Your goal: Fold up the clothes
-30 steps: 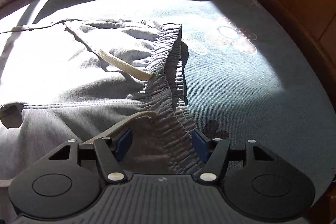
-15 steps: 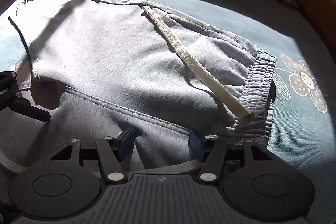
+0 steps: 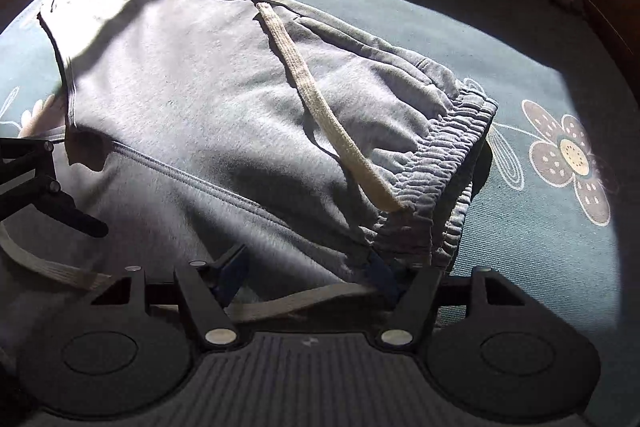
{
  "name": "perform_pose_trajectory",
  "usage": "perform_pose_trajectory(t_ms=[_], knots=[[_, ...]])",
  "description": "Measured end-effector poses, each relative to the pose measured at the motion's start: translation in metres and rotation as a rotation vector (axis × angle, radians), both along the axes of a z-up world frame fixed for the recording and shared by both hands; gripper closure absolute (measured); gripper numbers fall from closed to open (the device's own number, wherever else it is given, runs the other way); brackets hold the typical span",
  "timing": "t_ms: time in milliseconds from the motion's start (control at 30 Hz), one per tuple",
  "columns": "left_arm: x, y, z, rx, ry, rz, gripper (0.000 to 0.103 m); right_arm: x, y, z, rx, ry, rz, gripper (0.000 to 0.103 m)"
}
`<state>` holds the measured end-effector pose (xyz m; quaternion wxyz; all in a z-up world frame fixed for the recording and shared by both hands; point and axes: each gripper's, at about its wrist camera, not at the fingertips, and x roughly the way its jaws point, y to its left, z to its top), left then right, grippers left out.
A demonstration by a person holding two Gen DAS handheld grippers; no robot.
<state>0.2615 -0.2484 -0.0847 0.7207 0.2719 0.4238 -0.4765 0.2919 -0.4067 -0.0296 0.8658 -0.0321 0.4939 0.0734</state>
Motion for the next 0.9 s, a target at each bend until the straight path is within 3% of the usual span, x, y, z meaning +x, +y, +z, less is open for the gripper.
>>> perform_pose_trajectory(t_ms=[200,367,533,667,733,900], knots=[[0.037,-0.012,-0.008,-0.012,-0.039,0.087,0.001,0.062,0.005,-0.001,0.132,-0.079,0.014,0.03],[0.054,-0.033,-0.029,-0.029,0.018,0.123,0.001,0.107,-0.012,-0.033,0.121,-0.026,-0.01,0.03],[0.064,-0.045,-0.034,-0.042,0.028,0.143,0.001,0.123,-0.048,-0.037,0.11,-0.053,-0.112,0.03],[0.061,-0.039,-0.02,-0.091,0.048,0.136,0.001,0.118,-0.059,-0.02,0.203,-0.072,-0.166,0.026],[0.06,-0.039,-0.018,-0.102,0.062,0.115,0.001,0.118,-0.054,-0.015,0.236,-0.08,-0.141,0.023],[0.05,-0.044,-0.029,-0.06,0.077,0.096,0.001,0.139,-0.051,-0.034,0.219,-0.014,-0.162,0.025]])
